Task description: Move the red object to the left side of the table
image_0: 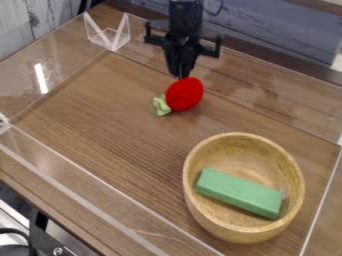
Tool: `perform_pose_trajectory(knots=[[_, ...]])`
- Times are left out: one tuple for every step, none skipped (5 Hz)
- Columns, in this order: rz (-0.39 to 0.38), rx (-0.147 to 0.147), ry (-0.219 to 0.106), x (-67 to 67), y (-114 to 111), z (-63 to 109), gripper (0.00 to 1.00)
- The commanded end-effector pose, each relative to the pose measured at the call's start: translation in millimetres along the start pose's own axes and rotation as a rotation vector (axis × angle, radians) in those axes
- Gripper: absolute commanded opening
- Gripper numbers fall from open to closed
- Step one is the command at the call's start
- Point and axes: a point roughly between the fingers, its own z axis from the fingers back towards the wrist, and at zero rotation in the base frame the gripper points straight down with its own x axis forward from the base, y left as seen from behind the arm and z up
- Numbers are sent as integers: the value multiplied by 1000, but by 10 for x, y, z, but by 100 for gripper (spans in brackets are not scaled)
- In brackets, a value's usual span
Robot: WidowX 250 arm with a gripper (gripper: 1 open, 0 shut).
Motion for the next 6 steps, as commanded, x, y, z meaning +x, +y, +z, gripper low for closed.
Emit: perform_pose_trajectory(knots=[[4, -24, -81, 76, 154, 276, 0], [4, -29, -80, 67, 273, 264, 0], [35, -27, -68, 50, 341, 177, 0], [63, -29, -58, 31, 377, 102, 0], [31, -39, -61, 46, 407, 181, 0], [-2, -49, -62, 62, 428, 253, 0]])
